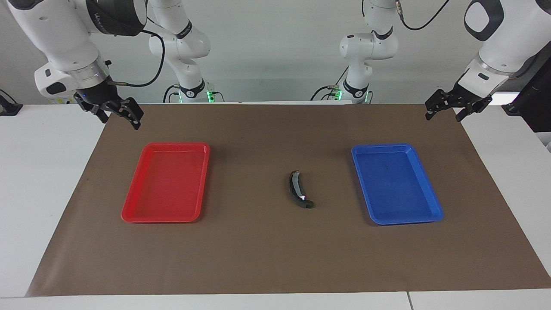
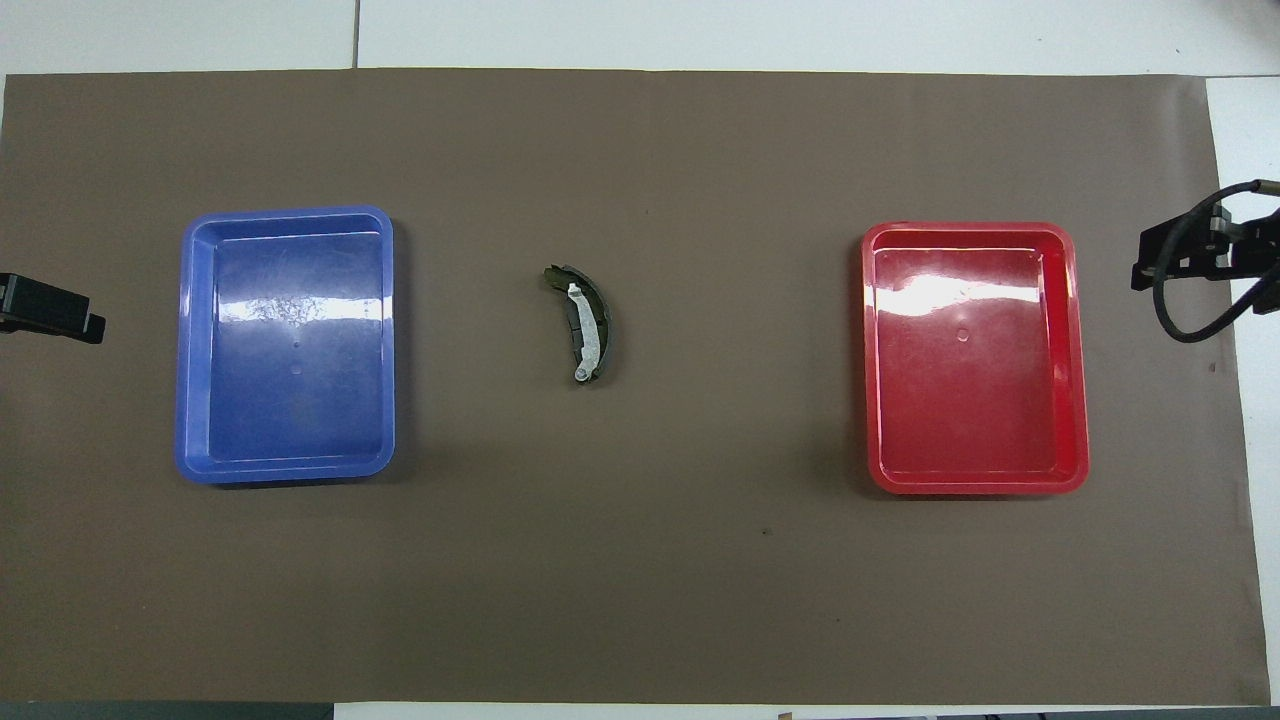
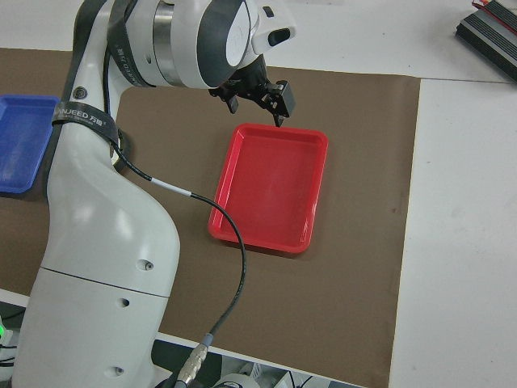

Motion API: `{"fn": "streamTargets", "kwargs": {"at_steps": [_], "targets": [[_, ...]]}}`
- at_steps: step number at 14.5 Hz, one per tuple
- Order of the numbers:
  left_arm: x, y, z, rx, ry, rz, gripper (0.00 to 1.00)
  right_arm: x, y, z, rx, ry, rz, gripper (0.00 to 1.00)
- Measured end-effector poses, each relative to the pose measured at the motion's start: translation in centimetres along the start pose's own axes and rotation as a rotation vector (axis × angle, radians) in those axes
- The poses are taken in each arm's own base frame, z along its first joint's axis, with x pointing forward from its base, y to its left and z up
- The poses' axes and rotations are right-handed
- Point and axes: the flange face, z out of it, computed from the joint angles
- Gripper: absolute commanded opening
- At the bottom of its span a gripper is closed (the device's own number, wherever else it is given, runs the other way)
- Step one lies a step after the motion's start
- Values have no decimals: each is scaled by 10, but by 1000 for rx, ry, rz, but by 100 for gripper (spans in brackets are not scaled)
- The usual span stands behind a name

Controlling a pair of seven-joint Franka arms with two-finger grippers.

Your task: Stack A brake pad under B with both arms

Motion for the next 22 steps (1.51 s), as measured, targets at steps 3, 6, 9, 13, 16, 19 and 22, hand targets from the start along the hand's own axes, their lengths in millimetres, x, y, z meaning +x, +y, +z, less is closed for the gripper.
{"fn": "streamTargets", "kwargs": {"at_steps": [3,6,9,13,16,19,22], "targets": [[0,0,0,0,0,0,99,-6,0,10,-1,-16,-3,100],[0,0,0,0,0,0,99,-9,3,10,0,-17,0,100],[0,0,0,0,0,0,99,-11,-2,10,0,-17,-10,100],[0,0,0,0,0,0,99,-20,-11,-3,3,6,-28,100],[0,0,0,0,0,0,99,-25,-9,-11,6,21,-35,100],[0,0,0,0,0,0,99,-25,-9,-11,6,22,-67,100],[0,0,0,0,0,0,99,-26,-8,-14,6,24,-78,100]]}}
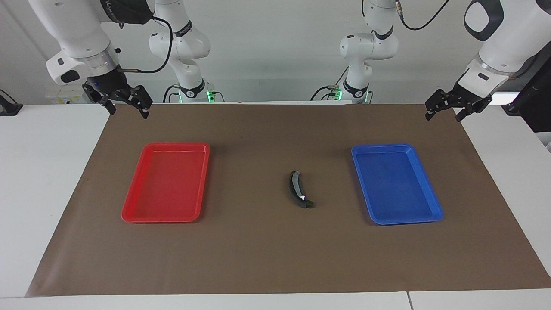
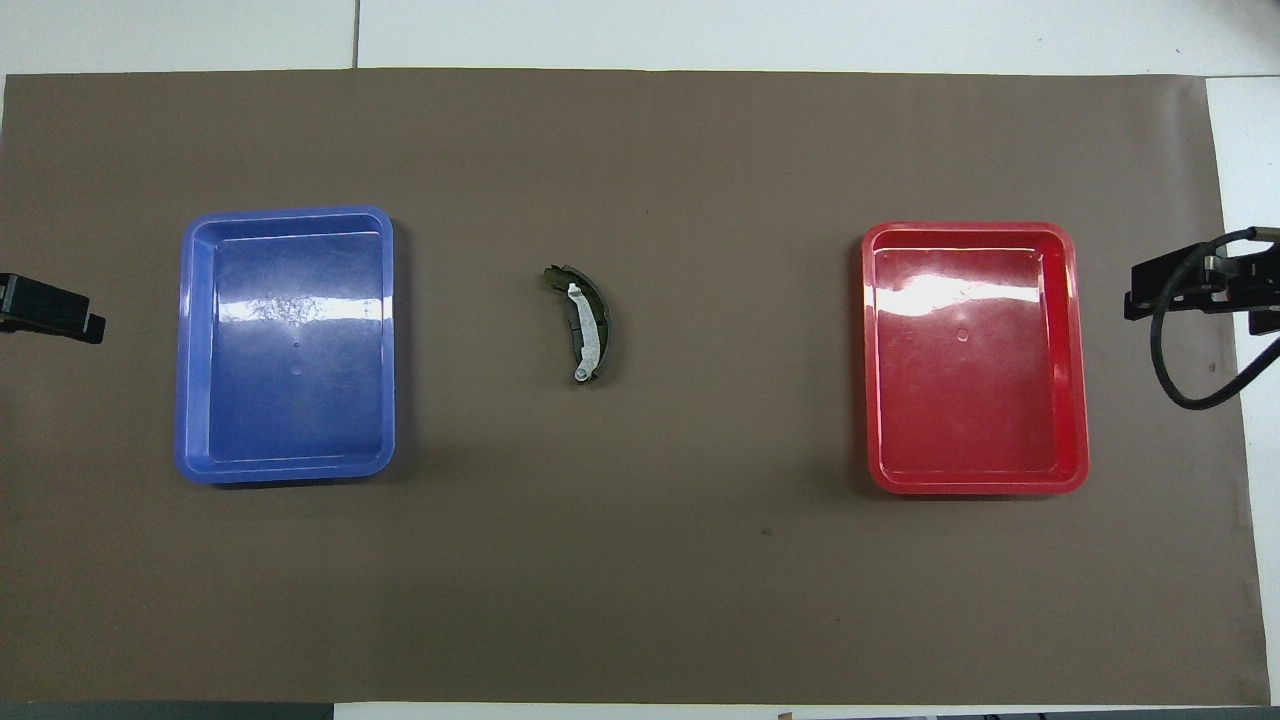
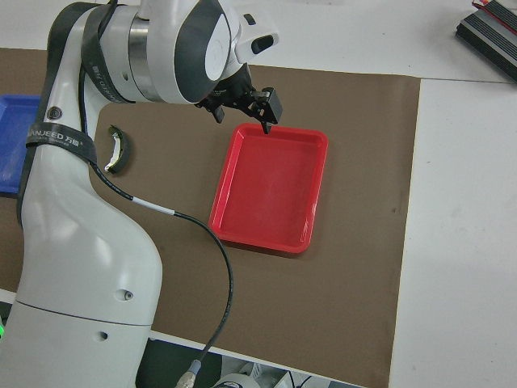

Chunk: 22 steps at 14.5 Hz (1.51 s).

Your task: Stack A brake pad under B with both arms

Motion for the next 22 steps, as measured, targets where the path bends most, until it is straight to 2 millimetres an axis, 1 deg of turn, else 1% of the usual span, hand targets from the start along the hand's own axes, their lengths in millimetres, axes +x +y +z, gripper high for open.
{"fn": "streamTargets", "kwargs": {"at_steps": [12,18,22], "targets": [[0,0,0,0,0,0,99,-1,1,-1,-1,-6,-25,100],[0,0,0,0,0,0,99,-1,-6,-1,0,-7,-42,100],[0,0,0,0,0,0,99,-1,-2,-1,1,-8,-35,100]]}}
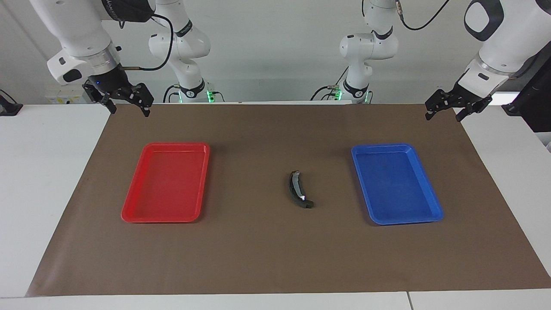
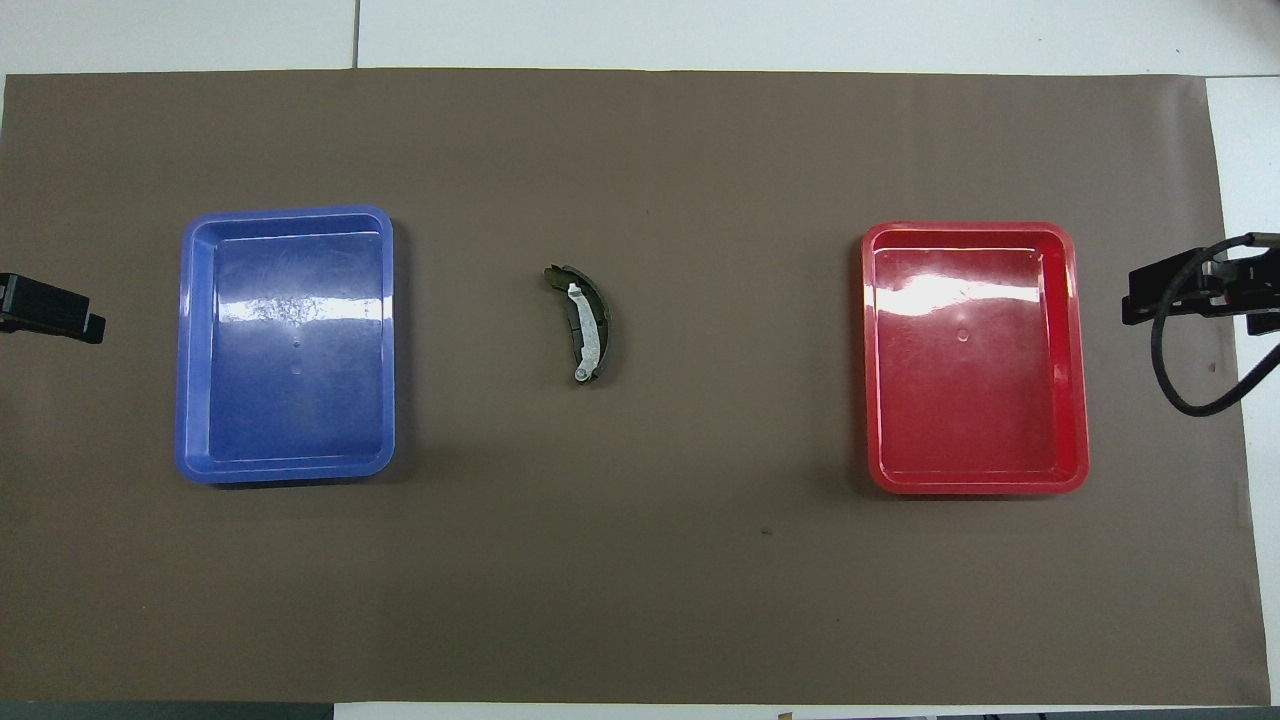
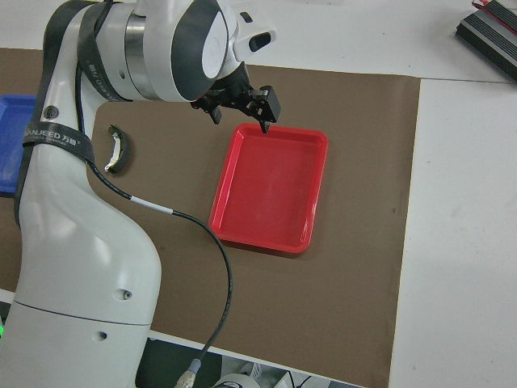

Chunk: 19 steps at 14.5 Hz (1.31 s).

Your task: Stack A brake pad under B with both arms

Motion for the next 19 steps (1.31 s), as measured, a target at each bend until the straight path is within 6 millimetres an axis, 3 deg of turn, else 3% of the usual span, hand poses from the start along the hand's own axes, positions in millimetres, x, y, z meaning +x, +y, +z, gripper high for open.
{"fn": "streamTargets", "kwargs": {"at_steps": [5,19], "targets": [[0,0,0,0,0,0,99,0,0,0,-8,2,-83,100],[0,0,0,0,0,0,99,-1,2,1,-11,-8,-86,100]]}}
